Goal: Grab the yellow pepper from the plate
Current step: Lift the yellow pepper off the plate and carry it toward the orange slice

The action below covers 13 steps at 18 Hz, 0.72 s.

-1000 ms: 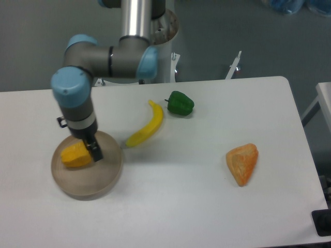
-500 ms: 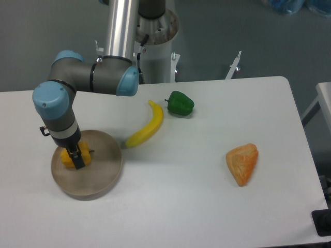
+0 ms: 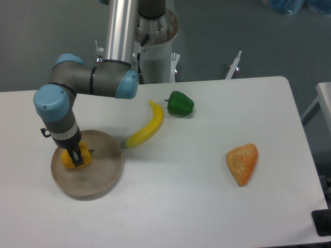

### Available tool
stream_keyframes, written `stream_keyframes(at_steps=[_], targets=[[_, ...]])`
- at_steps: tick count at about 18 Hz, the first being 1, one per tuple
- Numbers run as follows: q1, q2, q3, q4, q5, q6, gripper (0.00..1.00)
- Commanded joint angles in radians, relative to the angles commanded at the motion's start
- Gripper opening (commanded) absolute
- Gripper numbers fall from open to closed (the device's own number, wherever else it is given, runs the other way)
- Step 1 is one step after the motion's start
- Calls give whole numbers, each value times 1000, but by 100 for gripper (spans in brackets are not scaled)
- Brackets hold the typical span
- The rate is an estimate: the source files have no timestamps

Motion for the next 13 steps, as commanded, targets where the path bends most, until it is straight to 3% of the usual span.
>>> stream_keyframes(at_steps=[4,6,8,10,13], targets=[[98,103,-5,-17,-23,-12,0],[167,149,11,-76,-35,-15,0],[225,160,50,-145,-34,-9,0],[297,154,127,-263,-32,0,0],[391,134,159,-291,-37,44,0]])
